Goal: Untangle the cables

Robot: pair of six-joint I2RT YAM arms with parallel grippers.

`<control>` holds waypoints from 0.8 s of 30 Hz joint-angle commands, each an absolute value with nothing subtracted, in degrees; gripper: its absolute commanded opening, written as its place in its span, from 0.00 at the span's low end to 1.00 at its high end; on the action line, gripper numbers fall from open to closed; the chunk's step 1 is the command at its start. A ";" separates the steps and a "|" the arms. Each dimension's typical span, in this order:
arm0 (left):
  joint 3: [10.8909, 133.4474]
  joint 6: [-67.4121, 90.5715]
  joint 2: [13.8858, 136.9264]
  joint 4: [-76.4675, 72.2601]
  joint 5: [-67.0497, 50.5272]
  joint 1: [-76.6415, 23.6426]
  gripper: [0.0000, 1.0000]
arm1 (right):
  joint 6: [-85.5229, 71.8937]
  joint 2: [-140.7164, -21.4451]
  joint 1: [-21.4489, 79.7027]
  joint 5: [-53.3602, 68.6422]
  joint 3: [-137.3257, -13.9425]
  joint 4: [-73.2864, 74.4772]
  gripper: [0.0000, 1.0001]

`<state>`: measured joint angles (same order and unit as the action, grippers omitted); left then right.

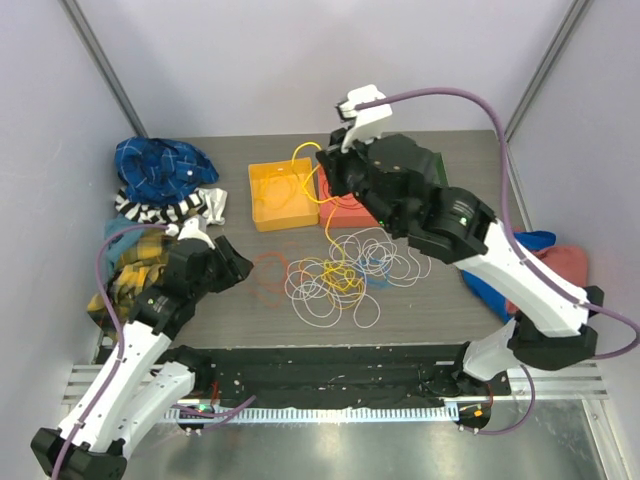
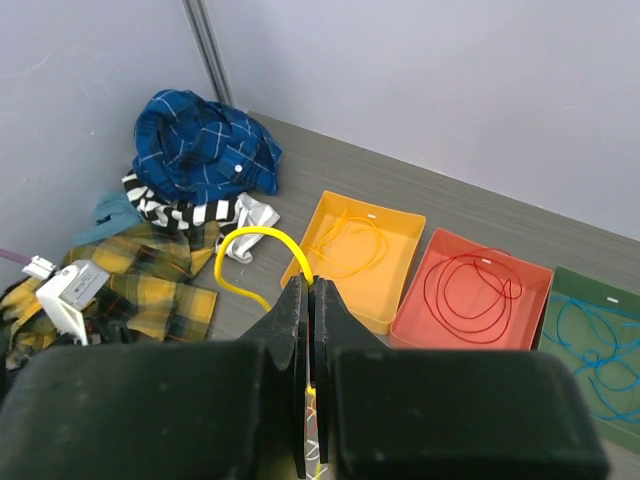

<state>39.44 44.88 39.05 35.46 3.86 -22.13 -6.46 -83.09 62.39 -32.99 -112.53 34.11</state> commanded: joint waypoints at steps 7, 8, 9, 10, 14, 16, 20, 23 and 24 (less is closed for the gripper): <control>38.59 45.62 35.95 35.95 4.92 -22.32 0.54 | -3.95 -91.05 59.07 -33.66 -126.55 29.89 0.01; 38.50 45.62 36.30 35.95 4.66 -22.24 0.54 | -3.96 -91.92 58.71 -33.49 -127.87 29.53 0.01; 38.58 45.44 36.56 35.77 4.57 -22.24 0.54 | -3.96 -93.33 58.01 -33.23 -130.93 29.44 0.01; 38.58 45.35 37.00 35.77 4.40 -22.32 0.54 | -3.87 -94.38 57.83 -33.14 -132.52 29.27 0.01; 39.46 44.65 38.32 35.51 4.04 -22.24 0.54 | -3.16 -97.73 55.99 -33.13 -138.42 26.82 0.01; 39.64 44.39 38.67 35.42 4.13 -22.32 0.54 | -3.25 -99.13 54.50 -33.14 -139.57 25.06 0.01; 39.81 44.03 38.85 34.63 3.95 -22.32 0.54 | -3.87 -101.33 53.00 -31.12 -140.71 23.56 0.01; 39.99 43.60 38.41 31.39 3.52 -22.32 0.60 | -4.04 -102.39 52.91 -30.76 -140.63 23.03 0.01; 39.90 43.59 37.80 29.64 2.82 -22.24 0.61 | -4.13 -102.57 52.82 -30.67 -140.54 22.85 0.01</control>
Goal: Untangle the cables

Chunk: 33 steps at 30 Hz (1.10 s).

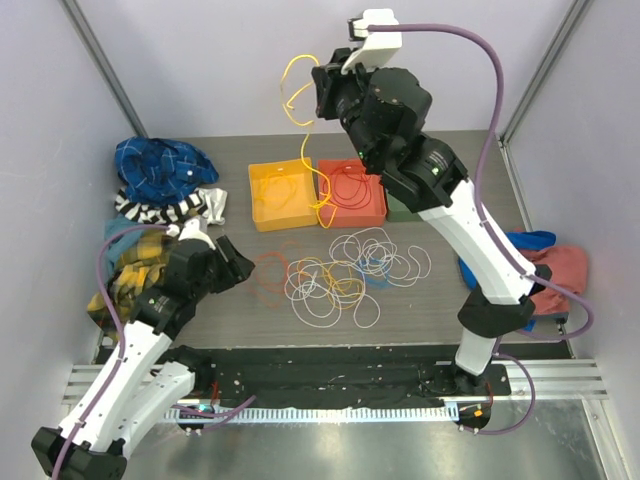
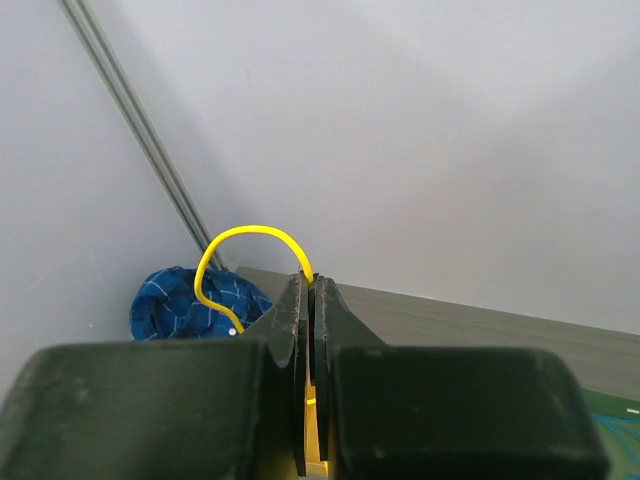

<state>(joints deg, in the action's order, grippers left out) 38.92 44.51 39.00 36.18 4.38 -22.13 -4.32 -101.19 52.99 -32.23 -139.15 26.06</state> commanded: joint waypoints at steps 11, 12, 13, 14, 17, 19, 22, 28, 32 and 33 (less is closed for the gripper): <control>41.05 42.01 36.66 28.39 2.02 -22.32 0.64 | -3.51 -108.89 48.52 -27.51 -145.63 14.60 0.01; 39.83 42.10 36.30 28.91 1.93 -22.32 0.64 | -3.78 -109.16 47.99 -27.25 -146.24 14.07 0.01; 39.12 42.71 35.95 28.92 1.85 -22.24 0.64 | -4.21 -109.68 47.29 -26.72 -146.51 13.11 0.01; 38.50 42.98 35.86 29.18 1.41 -22.32 0.64 | -4.22 -110.04 46.85 -26.37 -147.21 12.75 0.01; 35.86 44.38 35.42 28.39 0.35 -22.24 0.64 | -4.31 -111.09 46.06 -25.67 -147.66 10.82 0.01; 34.11 45.17 34.98 27.42 0.26 -22.24 0.64 | -4.39 -112.23 45.27 -25.31 -147.57 10.29 0.01; 32.88 45.53 34.72 26.72 0.26 -22.32 0.64 | -5.62 -113.64 44.30 -24.52 -146.78 9.85 0.01; 32.78 45.62 34.37 27.07 0.35 -22.32 0.64 | -7.03 -118.29 42.02 -24.17 -141.95 7.73 0.01; 32.96 45.62 34.28 27.86 0.53 -22.59 0.64 | -9.66 -122.69 40.34 -22.50 -139.76 7.73 0.01; 32.87 45.62 34.36 27.86 0.61 -22.67 0.64 | -10.19 -124.26 40.25 -21.80 -139.05 7.39 0.01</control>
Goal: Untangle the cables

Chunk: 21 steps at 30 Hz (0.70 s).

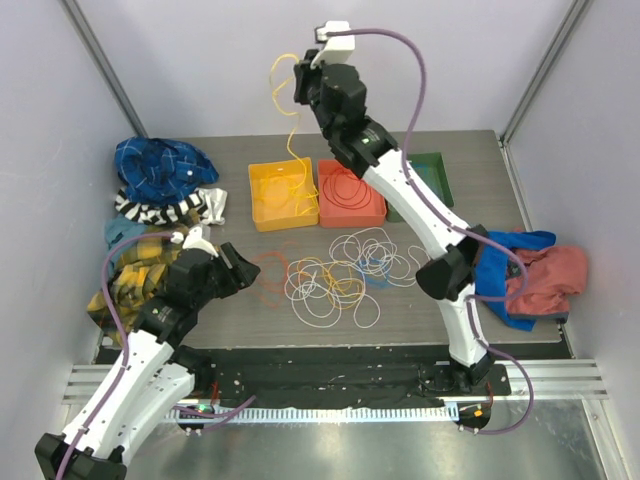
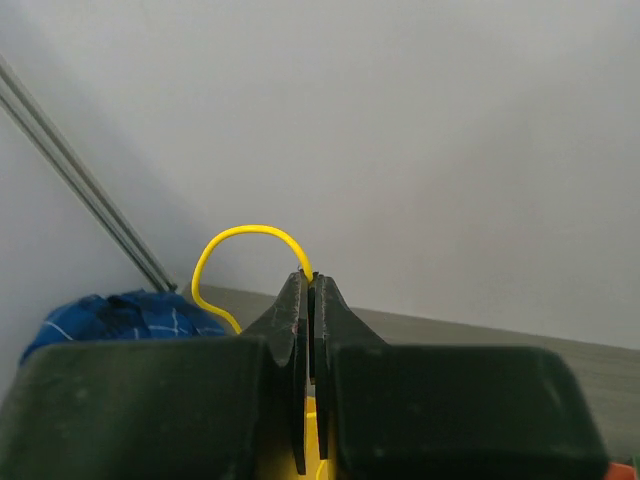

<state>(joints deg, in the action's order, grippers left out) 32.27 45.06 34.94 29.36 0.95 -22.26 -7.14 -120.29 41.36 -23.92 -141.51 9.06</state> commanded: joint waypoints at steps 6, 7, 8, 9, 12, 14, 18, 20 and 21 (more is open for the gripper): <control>32.52 45.62 34.45 28.12 1.14 -22.76 0.64 | -13.44 -129.01 40.25 -19.07 -132.28 5.54 0.01; 32.69 45.62 34.54 28.21 1.23 -22.76 0.64 | -13.62 -129.72 40.34 -18.90 -131.14 5.80 0.01; 32.78 45.62 34.63 28.30 1.23 -22.76 0.64 | -13.80 -130.51 40.25 -18.90 -131.05 7.45 0.07; 32.78 45.62 34.63 28.39 1.23 -22.76 0.64 | -13.97 -131.91 40.25 -18.98 -130.26 8.43 0.15; 32.78 45.62 34.63 28.57 1.23 -22.76 0.64 | -14.94 -130.36 40.34 -19.60 -122.22 8.09 0.36; 32.70 45.70 34.63 28.57 1.23 -22.76 0.64 | -15.38 -127.98 40.34 -18.99 -116.40 4.42 0.52; 32.96 45.53 34.63 28.65 1.23 -22.76 0.64 | -15.82 -122.18 40.87 -21.08 -107.08 2.55 0.69; 33.13 45.53 34.54 28.74 1.23 -22.76 0.64 | -15.82 -115.52 41.83 -23.72 -103.64 0.37 0.73; 33.13 45.53 34.45 28.65 1.32 -22.76 0.64 | -15.91 -112.97 42.27 -24.60 -99.88 -1.91 0.73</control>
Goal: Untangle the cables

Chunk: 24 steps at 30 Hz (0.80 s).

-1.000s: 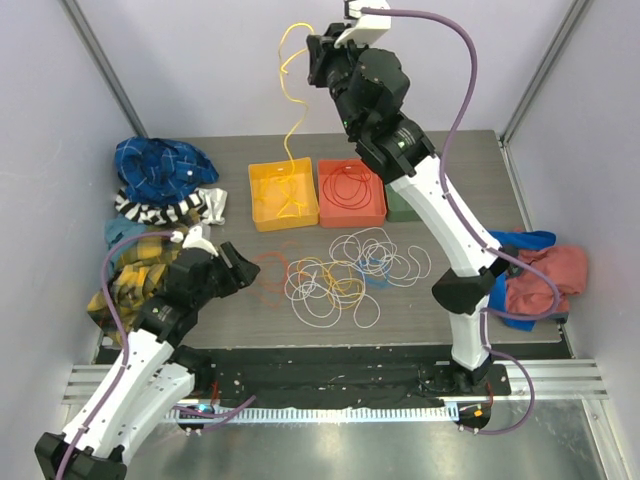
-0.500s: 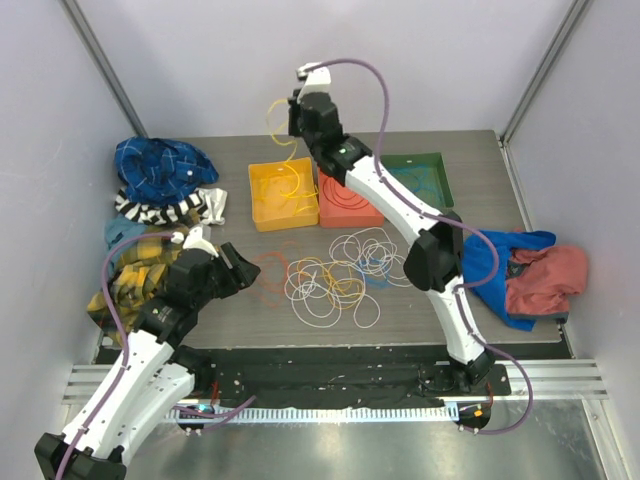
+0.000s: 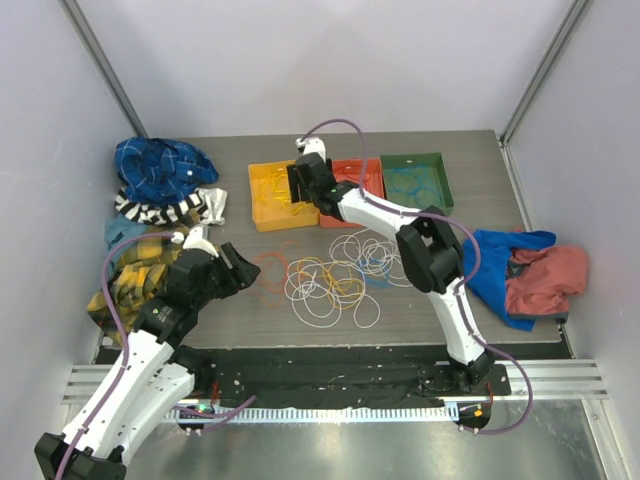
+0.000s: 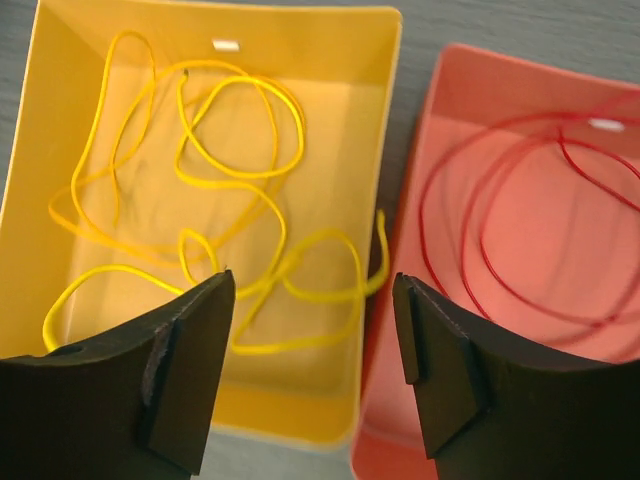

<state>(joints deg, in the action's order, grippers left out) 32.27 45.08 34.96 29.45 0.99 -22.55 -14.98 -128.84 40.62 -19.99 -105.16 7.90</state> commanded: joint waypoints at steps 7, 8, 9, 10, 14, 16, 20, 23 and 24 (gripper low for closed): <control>33.49 45.35 33.93 28.56 1.67 -22.76 0.64 | -15.55 -92.65 47.81 -30.41 -87.38 1.82 0.74; 33.40 45.18 33.84 28.39 1.76 -22.76 0.64 | -17.30 -88.90 48.33 -30.06 -85.54 2.80 0.74; 33.40 45.26 33.92 28.30 1.76 -22.68 0.64 | -18.10 -87.29 48.69 -29.80 -81.52 3.68 0.73; 33.05 45.26 33.93 27.95 1.67 -22.76 0.64 | -18.98 -85.88 49.04 -29.45 -79.39 5.61 0.72; 32.87 45.53 34.45 27.51 1.23 -22.76 0.63 | -20.21 -79.38 51.94 -30.66 -66.57 9.05 0.67; 32.87 45.44 34.72 27.51 1.06 -22.76 0.64 | -21.27 -77.97 53.26 -31.11 -62.60 10.02 0.63; 32.61 45.26 34.98 27.51 1.14 -22.76 0.64 | -24.60 -75.24 53.70 -29.80 -54.24 8.53 0.42; 32.34 45.35 35.51 27.33 1.14 -22.76 0.64 | -25.84 -75.41 53.79 -28.74 -51.16 6.51 0.40; 32.43 45.26 35.77 27.33 1.14 -22.76 0.64 | -26.01 -75.76 53.70 -28.74 -50.46 6.07 0.40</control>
<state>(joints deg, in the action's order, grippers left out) 32.27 45.06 35.16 29.41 1.02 -22.55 -22.79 -77.65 53.60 -28.23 -50.83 10.31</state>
